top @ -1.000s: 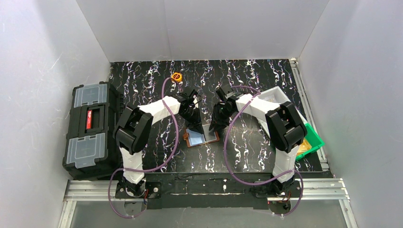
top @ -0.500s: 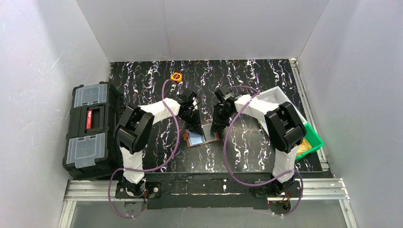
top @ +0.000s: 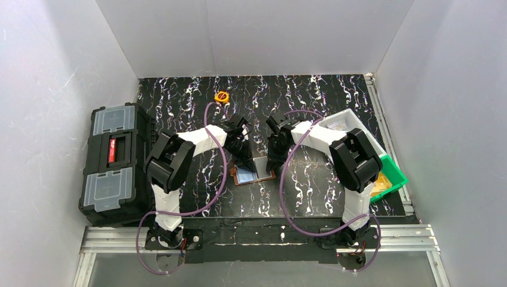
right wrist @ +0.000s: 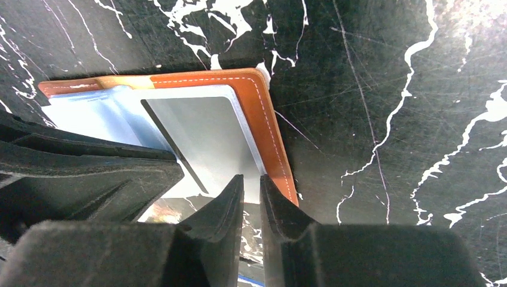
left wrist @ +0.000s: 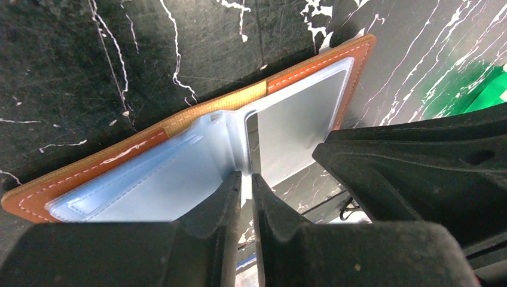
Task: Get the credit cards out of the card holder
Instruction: Remove the credit card from the card holder.
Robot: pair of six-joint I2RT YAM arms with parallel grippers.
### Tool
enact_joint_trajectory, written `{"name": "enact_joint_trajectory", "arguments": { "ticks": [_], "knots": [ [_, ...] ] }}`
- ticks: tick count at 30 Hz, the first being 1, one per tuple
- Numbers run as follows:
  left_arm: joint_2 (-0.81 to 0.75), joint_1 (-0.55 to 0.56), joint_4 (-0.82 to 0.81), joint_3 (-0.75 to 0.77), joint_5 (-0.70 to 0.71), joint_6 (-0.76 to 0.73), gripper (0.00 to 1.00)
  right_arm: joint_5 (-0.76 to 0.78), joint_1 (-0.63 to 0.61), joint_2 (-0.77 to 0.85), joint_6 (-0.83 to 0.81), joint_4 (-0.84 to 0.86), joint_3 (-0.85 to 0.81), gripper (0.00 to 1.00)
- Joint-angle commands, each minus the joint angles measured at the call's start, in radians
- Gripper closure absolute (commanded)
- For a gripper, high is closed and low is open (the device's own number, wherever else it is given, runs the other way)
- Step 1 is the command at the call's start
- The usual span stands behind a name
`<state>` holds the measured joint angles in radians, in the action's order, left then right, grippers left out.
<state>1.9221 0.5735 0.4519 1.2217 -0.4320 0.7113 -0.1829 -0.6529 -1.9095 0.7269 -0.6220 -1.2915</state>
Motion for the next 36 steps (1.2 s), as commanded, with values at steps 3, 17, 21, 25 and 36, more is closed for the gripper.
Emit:
{"name": "enact_joint_trajectory", "arguments": {
  "ticks": [3, 17, 21, 25, 36],
  "knots": [
    [0.007, 0.004, 0.01, -0.012, 0.003, -0.002, 0.87, 0.03, -0.012, -0.008, -0.014, -0.026, -0.013, 0.76],
    [0.036, 0.005, -0.018, -0.029, -0.015, 0.009, 0.87, 0.004, -0.054, -0.045, -0.014, -0.029, -0.031, 0.82],
    [0.036, 0.005, -0.025, -0.034, -0.017, 0.011, 0.87, -0.016, -0.062, -0.055, -0.012, -0.024, -0.039, 0.83],
    [0.034, 0.005, -0.031, -0.04, -0.022, 0.012, 0.87, -0.023, -0.062, -0.065, -0.014, -0.026, -0.041, 0.84],
    [0.016, 0.003, -0.102, -0.084, -0.08, 0.077, 0.87, -0.084, -0.061, -0.086, -0.009, 0.009, -0.035, 0.86]
  ]
}}
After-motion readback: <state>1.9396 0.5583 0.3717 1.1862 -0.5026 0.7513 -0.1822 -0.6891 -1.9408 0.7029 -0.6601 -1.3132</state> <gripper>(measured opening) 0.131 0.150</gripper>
